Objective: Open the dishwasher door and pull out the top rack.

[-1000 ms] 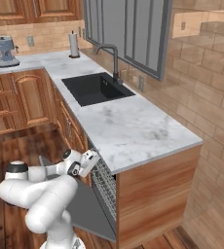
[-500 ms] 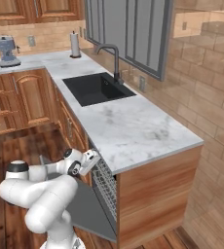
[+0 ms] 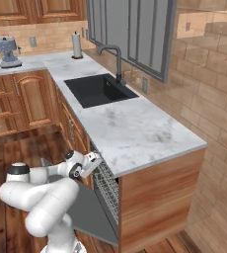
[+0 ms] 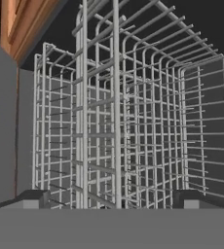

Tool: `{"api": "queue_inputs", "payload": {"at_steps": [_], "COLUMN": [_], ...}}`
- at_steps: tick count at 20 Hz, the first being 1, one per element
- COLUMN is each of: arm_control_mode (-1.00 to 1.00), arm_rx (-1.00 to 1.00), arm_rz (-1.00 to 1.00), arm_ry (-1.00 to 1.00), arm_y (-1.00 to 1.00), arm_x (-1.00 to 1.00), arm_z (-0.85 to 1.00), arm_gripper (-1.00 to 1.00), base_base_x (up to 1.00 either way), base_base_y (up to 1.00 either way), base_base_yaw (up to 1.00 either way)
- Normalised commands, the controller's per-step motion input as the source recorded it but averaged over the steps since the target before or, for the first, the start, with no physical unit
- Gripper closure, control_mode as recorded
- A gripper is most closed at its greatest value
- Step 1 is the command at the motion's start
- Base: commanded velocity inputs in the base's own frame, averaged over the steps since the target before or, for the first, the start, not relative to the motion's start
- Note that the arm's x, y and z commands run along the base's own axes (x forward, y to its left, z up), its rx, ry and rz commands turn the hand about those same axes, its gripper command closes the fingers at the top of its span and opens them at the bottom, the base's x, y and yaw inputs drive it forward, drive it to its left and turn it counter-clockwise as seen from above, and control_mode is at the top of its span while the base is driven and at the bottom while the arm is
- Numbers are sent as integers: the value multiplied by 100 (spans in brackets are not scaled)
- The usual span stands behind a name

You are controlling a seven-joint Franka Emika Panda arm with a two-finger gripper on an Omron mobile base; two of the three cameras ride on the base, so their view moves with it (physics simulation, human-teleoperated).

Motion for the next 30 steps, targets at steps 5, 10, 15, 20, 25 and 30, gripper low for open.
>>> {"api": "queue_inputs", "payload": {"at_steps": [5,10,15,20,25,30], "arm_control_mode": [-100,-100,-100,-100,-100,-100], "arm_rx": [-18,-21,-19,-17,-19,-26], "arm_rz": [0,0,0,0,0,0], "arm_ry": [0,0,0,0,-5,-21], "arm_y": [0,0,0,0,0,0], "arm_x": [-15,-24,-6,0,0,-2], "arm_z": [-100,-100,-100,-100,-100,-88], "arm_gripper": [-100,-100,-100,-100,-100,-100], "base_base_x": [0,0,0,0,0,0], "base_base_y": [0,0,0,0,0,0], "base_base_yaw": [0,0,0,0,0,0]}}
